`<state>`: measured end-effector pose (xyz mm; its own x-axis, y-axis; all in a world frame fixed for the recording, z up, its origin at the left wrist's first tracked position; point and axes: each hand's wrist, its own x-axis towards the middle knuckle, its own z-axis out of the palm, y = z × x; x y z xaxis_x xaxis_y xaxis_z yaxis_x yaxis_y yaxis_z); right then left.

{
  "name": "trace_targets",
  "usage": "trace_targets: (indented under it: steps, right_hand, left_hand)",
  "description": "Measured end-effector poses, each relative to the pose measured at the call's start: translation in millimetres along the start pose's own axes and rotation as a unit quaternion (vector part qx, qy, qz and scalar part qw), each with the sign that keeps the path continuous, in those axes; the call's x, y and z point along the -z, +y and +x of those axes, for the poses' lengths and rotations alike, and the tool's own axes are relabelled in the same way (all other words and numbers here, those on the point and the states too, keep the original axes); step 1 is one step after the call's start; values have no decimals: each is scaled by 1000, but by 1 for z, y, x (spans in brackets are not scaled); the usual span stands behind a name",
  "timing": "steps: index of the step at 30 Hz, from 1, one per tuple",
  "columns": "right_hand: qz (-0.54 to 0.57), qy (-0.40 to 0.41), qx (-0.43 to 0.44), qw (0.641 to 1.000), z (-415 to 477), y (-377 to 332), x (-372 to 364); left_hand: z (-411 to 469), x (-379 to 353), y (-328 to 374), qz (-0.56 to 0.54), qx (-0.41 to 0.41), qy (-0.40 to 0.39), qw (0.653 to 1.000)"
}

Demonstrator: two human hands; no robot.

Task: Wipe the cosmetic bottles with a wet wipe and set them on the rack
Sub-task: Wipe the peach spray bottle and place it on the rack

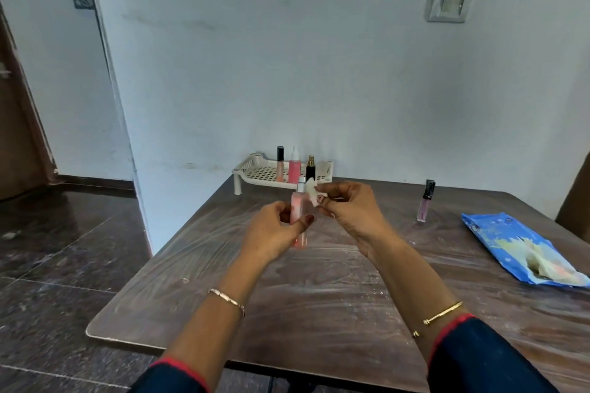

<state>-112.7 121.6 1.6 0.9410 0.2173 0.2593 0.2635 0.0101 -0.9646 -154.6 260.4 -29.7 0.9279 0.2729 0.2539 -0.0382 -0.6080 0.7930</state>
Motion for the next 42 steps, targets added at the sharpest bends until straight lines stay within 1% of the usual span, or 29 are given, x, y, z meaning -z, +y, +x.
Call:
trace_targets:
  steps: [2,4,6,8,11,14,16,22,28,39,42]
  right_hand:
    - [-60,-10,24,998,13,3,-8]
    - [-117,-4,30,993,31,9,-18]
    - [-130,-5,15,991,47,17,-28]
    - [-107,-5,-7,994,62,25,-37]
    - [-41,6,-52,998,85,39,-47]
    - [21,23,-94,995,107,53,-50]
    - [41,29,-108,993,120,63,-50]
    - [74,33,-117,990,147,81,-46]
    - [94,25,-124,988,158,94,-43]
    - [102,26,-139,985,160,102,-37]
    - [103,20,-139,985,158,101,-36]
  left_hand:
    - [21,11,-6,-17,12,8,1000]
    - [44,23,-10,-39,19,22,999]
    - [68,34,-11,-37,24,28,999]
    - [92,42,-11,-23,34,32,999]
    - [133,46,-17,-27,51,33,998]
    - [169,43,-27,-33,70,43,996]
    - [191,39,-35,-33,77,59,995]
    - [235,25,-64,-80,109,107,985]
    - [252,7,-78,33,91,77,992]
    - [258,0,-77,87,110,85,986]
    - [258,1,-79,98,115,77,985]
